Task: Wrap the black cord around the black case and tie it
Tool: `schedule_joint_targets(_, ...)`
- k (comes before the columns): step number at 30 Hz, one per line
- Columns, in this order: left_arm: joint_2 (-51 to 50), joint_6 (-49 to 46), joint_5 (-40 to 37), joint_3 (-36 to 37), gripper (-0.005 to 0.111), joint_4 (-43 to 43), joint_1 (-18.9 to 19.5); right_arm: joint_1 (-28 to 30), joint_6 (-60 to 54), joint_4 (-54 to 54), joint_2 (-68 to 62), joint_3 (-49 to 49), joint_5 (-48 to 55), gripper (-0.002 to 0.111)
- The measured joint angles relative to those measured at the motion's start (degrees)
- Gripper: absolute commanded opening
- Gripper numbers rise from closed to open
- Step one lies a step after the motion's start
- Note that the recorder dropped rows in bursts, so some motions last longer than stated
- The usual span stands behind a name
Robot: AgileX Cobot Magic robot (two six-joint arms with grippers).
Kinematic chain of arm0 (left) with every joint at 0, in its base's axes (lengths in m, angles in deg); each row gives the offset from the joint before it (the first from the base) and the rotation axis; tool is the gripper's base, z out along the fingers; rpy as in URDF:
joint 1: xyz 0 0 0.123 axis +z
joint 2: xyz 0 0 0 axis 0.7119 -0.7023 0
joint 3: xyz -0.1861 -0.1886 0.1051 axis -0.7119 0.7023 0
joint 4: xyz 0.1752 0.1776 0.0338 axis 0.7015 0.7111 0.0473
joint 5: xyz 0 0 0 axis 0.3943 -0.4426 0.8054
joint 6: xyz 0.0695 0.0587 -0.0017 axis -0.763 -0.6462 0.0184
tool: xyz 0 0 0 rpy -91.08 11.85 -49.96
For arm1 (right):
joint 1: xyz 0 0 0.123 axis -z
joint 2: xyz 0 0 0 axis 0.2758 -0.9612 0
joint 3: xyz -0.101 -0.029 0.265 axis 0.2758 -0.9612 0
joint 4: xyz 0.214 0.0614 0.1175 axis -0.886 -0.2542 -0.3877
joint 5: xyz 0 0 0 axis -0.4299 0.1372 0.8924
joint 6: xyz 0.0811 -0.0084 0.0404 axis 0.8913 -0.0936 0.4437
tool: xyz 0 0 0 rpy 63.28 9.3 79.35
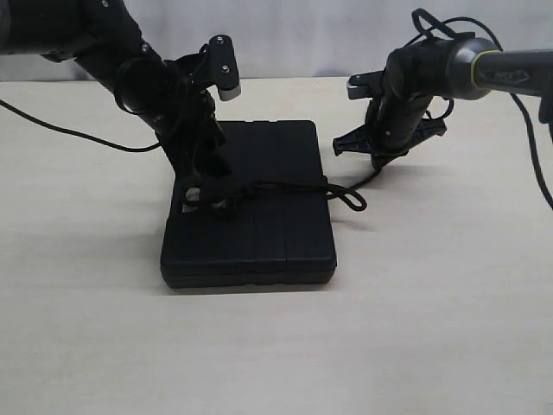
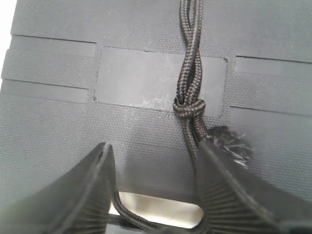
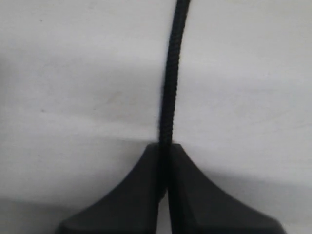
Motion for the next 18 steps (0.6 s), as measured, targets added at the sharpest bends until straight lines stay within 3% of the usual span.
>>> schedule_joint_targets(6,0.0,0.0,-0.1,0.0,0.048,0.0,0.0,0.1,-7.3,0.3,0.5,-1.5,-0.8,0.004)
schedule_joint_targets(11,0.0,0.0,-1.6,0.0,0.048,0.6,0.0,0.1,-8.1,0.3,4.0,-6.1,-5.6,0.004)
schedule_joint_targets(18,0.0,0.0,-1.8,0.0,0.048,1.2,0.0,0.2,-8.4,0.7,9.7,-8.3,-3.7,0.004)
